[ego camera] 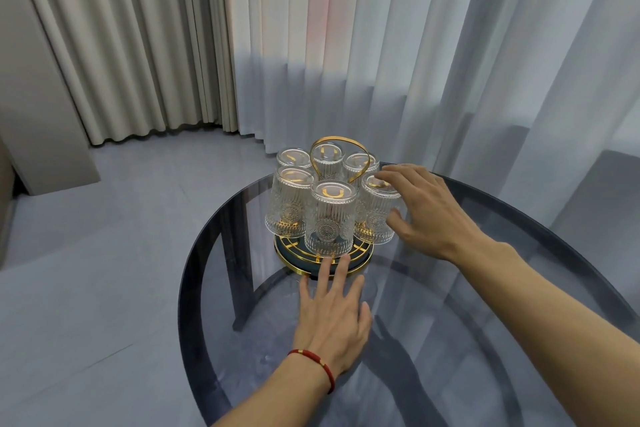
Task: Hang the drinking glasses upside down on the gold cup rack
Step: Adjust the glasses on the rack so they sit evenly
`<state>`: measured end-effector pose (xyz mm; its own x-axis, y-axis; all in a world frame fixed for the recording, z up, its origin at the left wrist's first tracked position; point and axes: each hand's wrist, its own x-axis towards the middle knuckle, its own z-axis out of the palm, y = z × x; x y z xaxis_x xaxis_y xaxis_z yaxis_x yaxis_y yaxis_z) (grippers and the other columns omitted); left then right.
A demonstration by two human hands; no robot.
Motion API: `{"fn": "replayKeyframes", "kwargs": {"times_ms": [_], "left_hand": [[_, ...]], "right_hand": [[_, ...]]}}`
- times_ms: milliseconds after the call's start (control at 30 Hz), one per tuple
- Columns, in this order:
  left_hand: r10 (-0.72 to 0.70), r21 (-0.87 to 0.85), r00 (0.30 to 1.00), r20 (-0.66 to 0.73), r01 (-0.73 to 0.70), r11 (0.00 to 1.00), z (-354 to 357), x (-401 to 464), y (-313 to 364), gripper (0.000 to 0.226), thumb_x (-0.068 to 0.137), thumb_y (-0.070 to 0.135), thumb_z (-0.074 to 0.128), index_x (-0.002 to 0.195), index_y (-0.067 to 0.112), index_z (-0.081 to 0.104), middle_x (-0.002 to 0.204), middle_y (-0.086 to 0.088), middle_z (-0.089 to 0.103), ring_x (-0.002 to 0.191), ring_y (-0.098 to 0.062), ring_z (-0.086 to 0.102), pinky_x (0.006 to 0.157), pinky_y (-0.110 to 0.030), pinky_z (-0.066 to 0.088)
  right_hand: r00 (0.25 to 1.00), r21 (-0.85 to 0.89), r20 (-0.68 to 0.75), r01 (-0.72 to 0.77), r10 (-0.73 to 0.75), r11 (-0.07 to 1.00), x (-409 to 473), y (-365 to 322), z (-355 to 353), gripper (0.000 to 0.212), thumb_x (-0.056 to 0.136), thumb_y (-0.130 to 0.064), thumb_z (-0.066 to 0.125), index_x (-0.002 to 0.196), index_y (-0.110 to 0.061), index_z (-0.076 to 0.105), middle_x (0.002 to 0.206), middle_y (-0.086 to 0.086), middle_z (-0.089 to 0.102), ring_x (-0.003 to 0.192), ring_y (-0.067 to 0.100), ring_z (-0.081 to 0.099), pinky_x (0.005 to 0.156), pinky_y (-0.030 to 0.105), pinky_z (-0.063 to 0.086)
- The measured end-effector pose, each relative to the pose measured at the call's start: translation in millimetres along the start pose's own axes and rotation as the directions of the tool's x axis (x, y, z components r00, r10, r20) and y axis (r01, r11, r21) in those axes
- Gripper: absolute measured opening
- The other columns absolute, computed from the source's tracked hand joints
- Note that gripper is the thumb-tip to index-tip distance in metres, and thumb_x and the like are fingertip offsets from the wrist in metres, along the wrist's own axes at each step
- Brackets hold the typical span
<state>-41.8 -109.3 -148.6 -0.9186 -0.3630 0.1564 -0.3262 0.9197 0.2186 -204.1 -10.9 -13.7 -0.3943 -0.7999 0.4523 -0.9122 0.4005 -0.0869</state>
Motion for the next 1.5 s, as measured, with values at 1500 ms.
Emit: {"fn": "replayKeyframes", "kwargs": {"times_ms": [1500], "left_hand": [[-0.017,-0.022,0.999,-0.046,0.016,1.0,8.1,3.3,-1.3,0.055,0.098,0.044,0.03,0.151,0.03,0.03,0.168,-0.002,0.007,0.152,-0.03,-0.003,0.119,-0.062,0.008]], "right_hand": [[0.915,0.527,0.237,-0.402,0.326,0.749,87.4,9.9,2.8,0.081,0.101,-0.064,0.009,0.114,-0.022,0.076,0.144,0.007,0.059,0.129,0.024,0.05,0.116,0.053,0.03]]}}
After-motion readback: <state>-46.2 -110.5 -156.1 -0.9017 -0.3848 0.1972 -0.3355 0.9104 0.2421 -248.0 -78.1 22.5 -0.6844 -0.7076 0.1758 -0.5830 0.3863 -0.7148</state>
